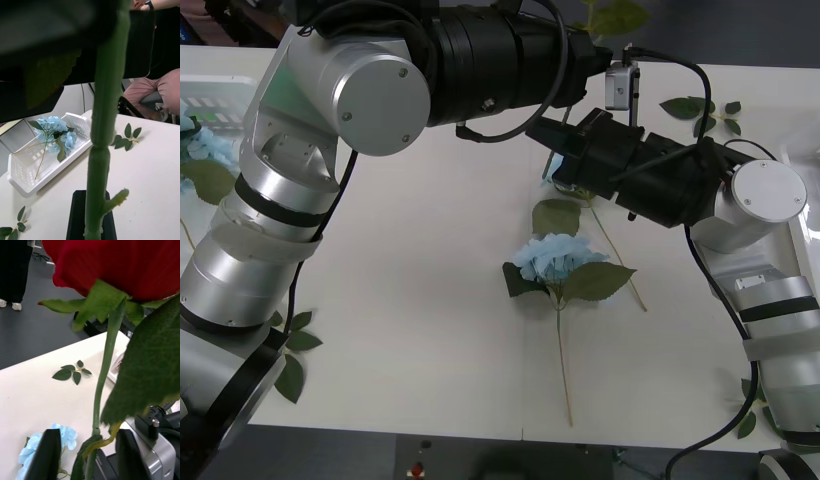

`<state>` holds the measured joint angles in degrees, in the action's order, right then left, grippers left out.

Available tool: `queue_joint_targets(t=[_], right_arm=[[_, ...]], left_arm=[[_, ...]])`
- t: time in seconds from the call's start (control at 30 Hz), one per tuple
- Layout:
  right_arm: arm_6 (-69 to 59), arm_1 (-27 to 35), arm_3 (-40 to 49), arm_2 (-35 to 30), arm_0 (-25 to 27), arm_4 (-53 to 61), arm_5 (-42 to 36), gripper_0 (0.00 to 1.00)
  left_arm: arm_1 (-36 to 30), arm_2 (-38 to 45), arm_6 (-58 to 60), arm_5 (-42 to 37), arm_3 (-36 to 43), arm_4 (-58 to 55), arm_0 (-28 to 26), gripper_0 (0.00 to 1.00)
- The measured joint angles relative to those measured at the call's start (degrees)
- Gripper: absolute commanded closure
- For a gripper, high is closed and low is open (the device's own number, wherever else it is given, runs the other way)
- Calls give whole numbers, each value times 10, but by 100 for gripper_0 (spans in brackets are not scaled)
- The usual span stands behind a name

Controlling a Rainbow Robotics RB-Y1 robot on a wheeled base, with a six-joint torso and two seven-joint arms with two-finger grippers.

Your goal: Put the red flowers into the right box and the blue flowers into the left box

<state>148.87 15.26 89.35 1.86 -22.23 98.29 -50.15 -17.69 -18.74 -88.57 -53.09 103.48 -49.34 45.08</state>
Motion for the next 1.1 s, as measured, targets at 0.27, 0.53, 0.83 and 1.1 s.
queue_joint_targets(t=[0.27,0.53,0.83,1.1], right_arm=[[0,1,-1,0,0,-7,0,100],[-138,127,-1,34,0,-12,17,100],[-298,388,-98,51,0,-3,-90,100],[-307,530,-293,50,-1,-20,-138,100]], left_arm=[[-4,12,0,0,-2,-3,-1,0],[-30,11,1,31,27,-18,-2,0],[-265,116,79,-20,244,-179,-132,0],[-454,19,13,166,262,-207,-303,0]])
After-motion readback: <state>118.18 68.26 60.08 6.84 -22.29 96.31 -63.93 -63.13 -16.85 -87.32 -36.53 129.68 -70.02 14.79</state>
